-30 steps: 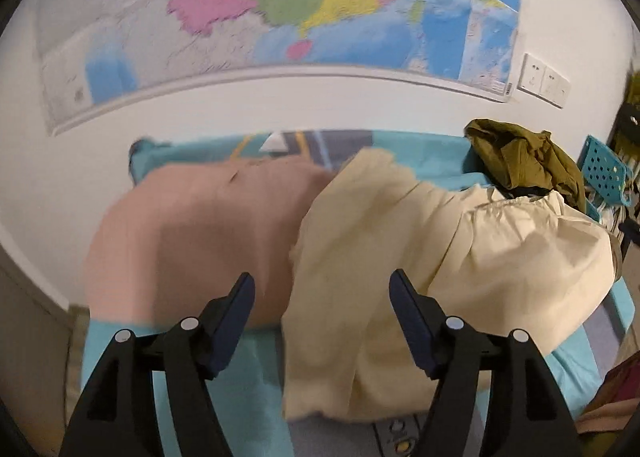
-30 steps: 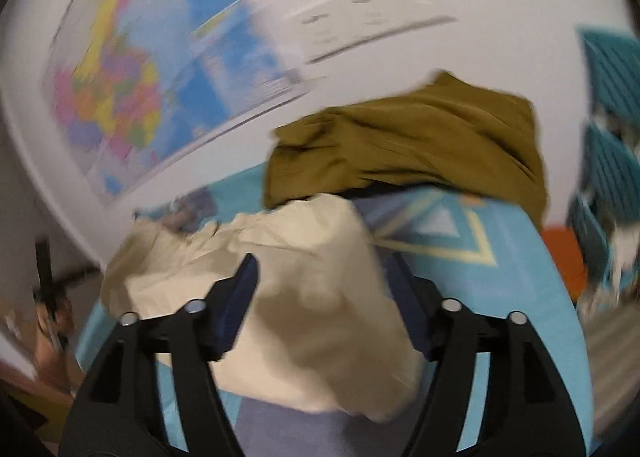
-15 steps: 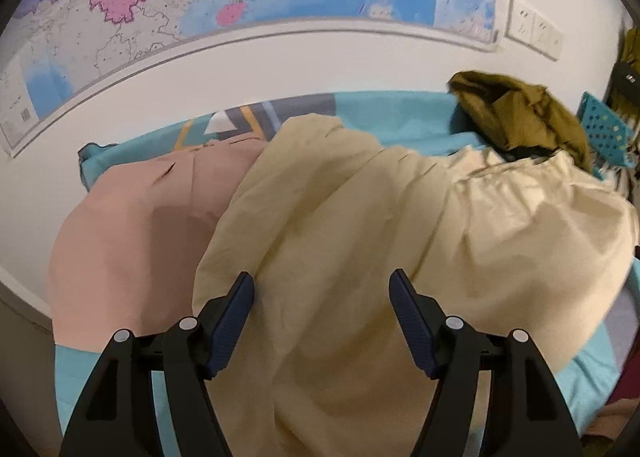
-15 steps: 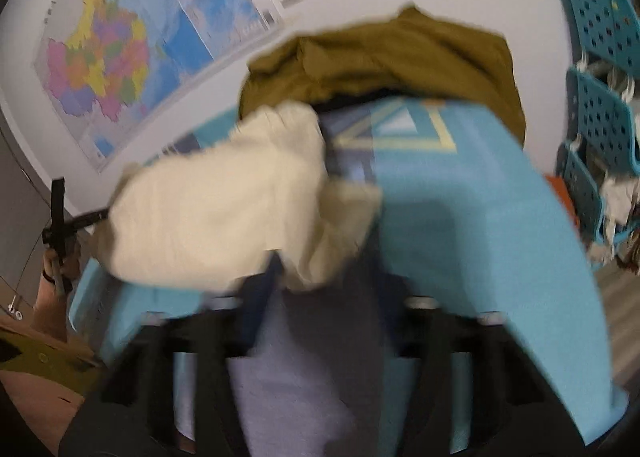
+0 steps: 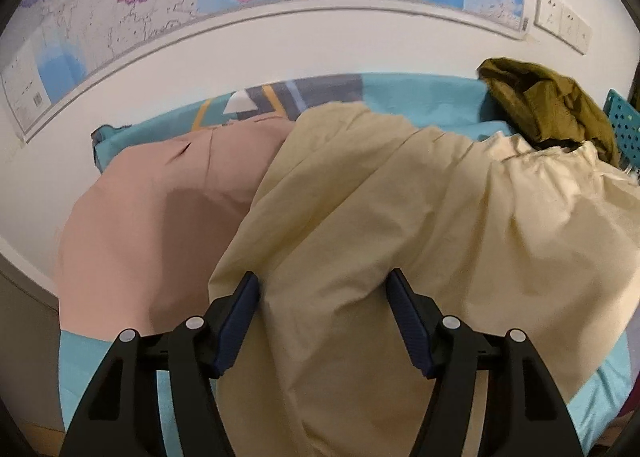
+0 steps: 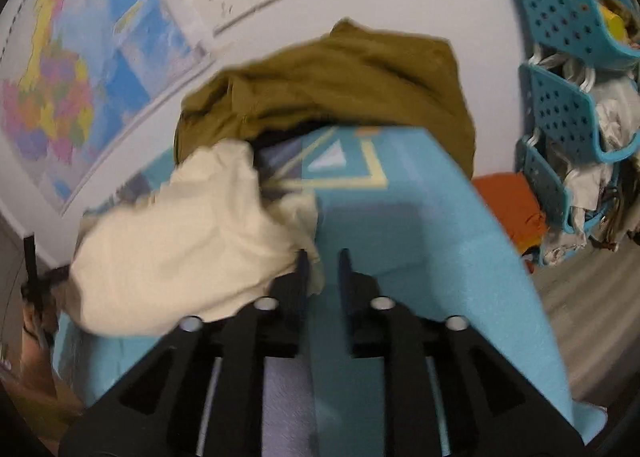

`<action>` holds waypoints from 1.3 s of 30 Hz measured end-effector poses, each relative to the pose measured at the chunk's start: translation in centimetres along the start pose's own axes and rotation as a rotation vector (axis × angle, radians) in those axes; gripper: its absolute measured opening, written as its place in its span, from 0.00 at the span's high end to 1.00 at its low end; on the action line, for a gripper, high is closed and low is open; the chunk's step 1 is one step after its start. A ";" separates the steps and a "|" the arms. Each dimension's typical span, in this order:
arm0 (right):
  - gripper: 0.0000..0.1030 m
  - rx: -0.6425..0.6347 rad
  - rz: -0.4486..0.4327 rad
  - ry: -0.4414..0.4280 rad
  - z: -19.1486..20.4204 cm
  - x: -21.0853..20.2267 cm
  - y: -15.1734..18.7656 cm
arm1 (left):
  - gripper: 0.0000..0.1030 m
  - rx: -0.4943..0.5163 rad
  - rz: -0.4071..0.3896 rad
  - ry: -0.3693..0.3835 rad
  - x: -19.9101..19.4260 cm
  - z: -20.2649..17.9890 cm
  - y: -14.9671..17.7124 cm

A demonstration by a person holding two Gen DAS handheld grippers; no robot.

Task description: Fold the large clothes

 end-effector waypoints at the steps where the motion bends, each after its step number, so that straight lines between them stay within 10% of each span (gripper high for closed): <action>1: 0.79 -0.017 -0.052 0.016 0.5 -1.0 -1.2 | 0.37 0.005 -0.011 0.013 -0.5 -0.2 -0.2; 5: 0.47 -0.150 -0.093 -0.107 7.0 -1.4 -4.0 | 0.35 0.003 -0.043 0.052 -1.5 -0.7 -1.0; 10: 0.52 -0.296 0.086 -0.168 12.6 6.0 -2.8 | 0.34 0.031 -0.038 0.042 -0.1 -1.6 -1.7; 13: 0.67 -0.343 0.161 -0.057 12.1 10.7 -2.0 | 0.34 0.033 -0.019 0.005 1.5 -1.5 -1.8; 18: 0.61 -0.238 0.149 -0.072 12.0 10.9 -3.0 | 0.33 0.025 0.000 0.001 1.9 -1.3 -1.8; 22: 0.28 -0.291 0.093 -0.217 17.6 8.1 -3.8 | 0.31 0.040 -0.042 0.106 0.0 -3.1 -2.7; 27: 0.27 -0.438 0.213 -0.209 22.6 11.7 -1.5 | 0.26 0.129 -0.048 0.230 -0.6 -8.0 -3.0; 32: 0.87 -0.512 0.282 -0.166 23.2 15.4 0.7 | 0.39 0.237 0.037 0.183 2.8 -11.1 -1.3; 35: 0.92 -0.510 0.172 -0.170 23.5 14.0 -1.9 | 0.73 0.231 0.025 0.101 4.2 -10.8 -1.9; 39: 0.93 -0.475 0.016 -0.182 24.3 12.3 -5.5 | 0.79 0.176 -0.016 0.108 3.5 -10.4 -4.1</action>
Point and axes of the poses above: each gripper's, at about its wrist camera, not at the fingertips, and x roughly the way its jaws point, z to its left, y to its underside, the point moved 9 cm from there along x, roughly the way its jaws point, and after that the axes turned 3 degrees about -x, right-handed, at the moved point
